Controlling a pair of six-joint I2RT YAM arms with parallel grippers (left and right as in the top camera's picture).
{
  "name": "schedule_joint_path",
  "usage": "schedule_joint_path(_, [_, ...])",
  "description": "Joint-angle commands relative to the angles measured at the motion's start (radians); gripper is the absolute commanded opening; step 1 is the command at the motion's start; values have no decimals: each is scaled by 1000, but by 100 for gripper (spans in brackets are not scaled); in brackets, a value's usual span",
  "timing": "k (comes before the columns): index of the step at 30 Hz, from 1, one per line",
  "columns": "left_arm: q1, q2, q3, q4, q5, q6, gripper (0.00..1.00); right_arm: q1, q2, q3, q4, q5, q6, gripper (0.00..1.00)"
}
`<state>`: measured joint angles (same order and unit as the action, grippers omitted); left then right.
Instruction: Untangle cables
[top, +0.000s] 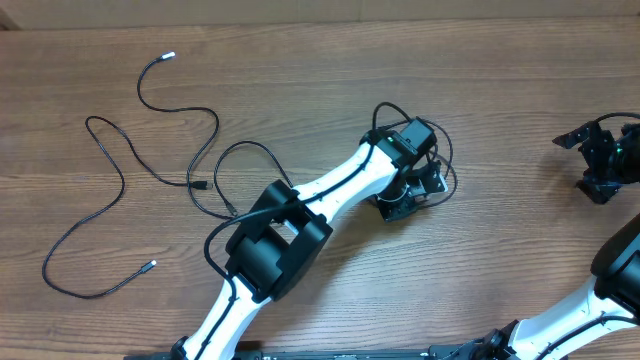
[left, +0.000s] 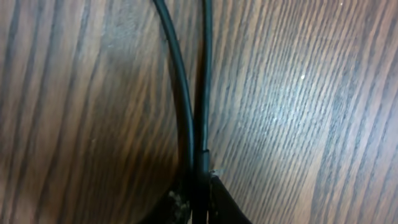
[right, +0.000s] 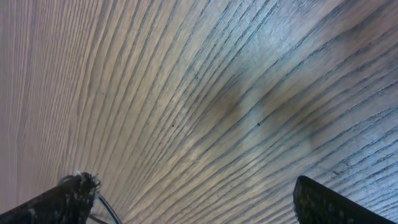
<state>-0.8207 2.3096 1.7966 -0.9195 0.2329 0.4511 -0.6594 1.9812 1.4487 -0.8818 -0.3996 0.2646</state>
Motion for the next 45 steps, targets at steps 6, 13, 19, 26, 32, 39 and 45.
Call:
schedule_joint_path(6, [-32, 34, 64, -50, -183, -135, 9, 1, -24, 18, 6, 6, -4, 100])
schedule_joint_path(13, [-32, -4, 249, -132, -303, -179, 7, 1, -24, 18, 6, 6, -4, 100])
schedule_joint_path(19, [-31, -27, 397, -216, -433, -179, 8, 1, -24, 18, 6, 7, -4, 100])
schedule_joint_path(26, [-30, -25, 427, -317, -415, -159, 8, 1, -24, 18, 6, 6, -4, 100])
schedule_joint_path(32, [-29, -24, 374, -428, -416, -160, 8, 1, -24, 18, 6, 7, -4, 100])
schedule_joint_path(39, [-29, -24, 330, -529, -424, -159, 10, 1, -24, 18, 6, 6, -4, 100])
schedule_joint_path(45, [-29, -24, 325, -556, -427, -136, 35, 1, -24, 18, 6, 6, -4, 100])
